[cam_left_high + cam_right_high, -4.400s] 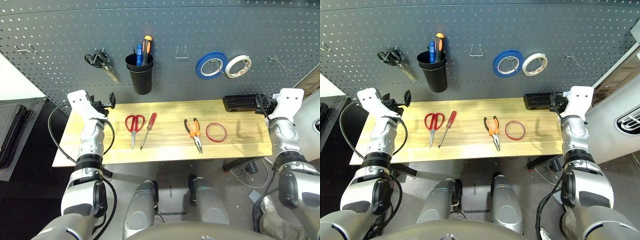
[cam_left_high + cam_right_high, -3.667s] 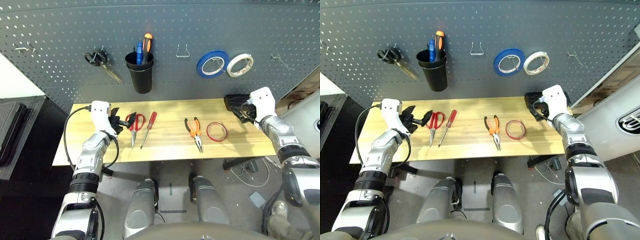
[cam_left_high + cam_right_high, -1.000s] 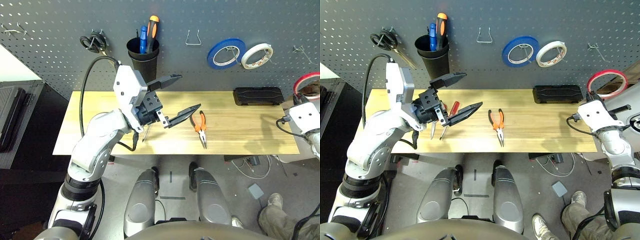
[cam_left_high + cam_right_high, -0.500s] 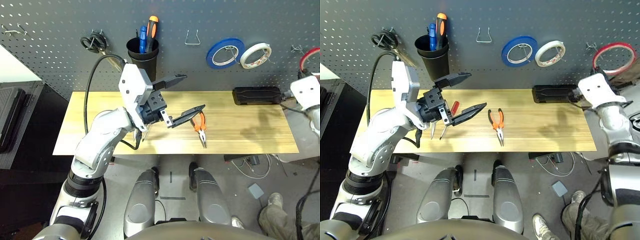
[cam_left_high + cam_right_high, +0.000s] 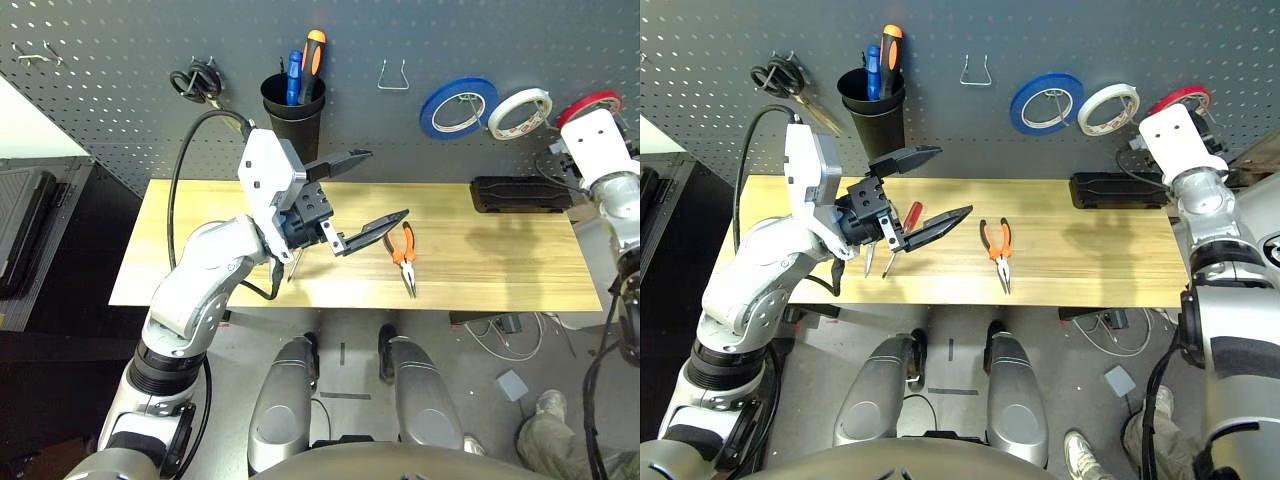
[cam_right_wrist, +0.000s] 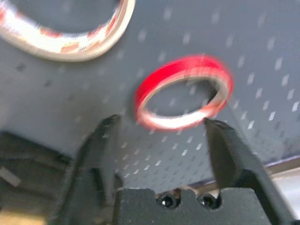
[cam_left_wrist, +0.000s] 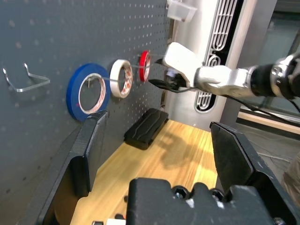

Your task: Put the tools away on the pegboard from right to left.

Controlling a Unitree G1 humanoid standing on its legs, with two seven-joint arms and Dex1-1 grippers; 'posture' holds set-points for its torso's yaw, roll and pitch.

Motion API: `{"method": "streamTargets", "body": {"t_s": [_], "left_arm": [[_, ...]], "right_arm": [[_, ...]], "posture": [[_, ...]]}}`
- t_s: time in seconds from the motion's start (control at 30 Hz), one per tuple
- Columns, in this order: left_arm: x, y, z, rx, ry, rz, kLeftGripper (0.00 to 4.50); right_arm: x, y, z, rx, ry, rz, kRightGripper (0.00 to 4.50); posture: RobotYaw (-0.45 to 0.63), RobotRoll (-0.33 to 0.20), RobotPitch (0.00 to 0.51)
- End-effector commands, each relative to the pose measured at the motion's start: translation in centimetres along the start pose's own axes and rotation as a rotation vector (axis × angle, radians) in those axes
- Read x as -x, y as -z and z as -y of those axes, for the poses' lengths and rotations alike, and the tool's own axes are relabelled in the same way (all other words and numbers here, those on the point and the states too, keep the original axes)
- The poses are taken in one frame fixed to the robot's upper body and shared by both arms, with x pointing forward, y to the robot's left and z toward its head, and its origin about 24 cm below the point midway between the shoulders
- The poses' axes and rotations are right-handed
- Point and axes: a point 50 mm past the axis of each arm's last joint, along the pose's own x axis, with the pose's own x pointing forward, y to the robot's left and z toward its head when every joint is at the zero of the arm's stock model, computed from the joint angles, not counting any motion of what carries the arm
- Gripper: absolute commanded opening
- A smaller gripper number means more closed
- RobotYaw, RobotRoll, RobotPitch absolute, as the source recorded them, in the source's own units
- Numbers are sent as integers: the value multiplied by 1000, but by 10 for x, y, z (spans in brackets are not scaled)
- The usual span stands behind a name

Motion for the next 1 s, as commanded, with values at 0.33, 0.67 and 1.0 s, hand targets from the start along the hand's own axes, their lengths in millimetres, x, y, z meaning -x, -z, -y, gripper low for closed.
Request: {"method": "streamTargets", "body": {"t_s": [0.33, 0.67, 1.0], "left_arm": [[17, 37, 10, 108, 90, -336, 4500], [32, 56, 5, 104, 78, -545, 4500], [42, 63, 3, 113, 57, -635, 4500]], "right_arm": [[57, 30, -86, -434, -349, -159, 4435], [82, -24, -141, -691, -618, -504, 4435], [79, -54, -174, -683, -681, -726, 4435]], "posture": [[131, 0, 234], [131, 0, 239], [147, 0, 250]]}}
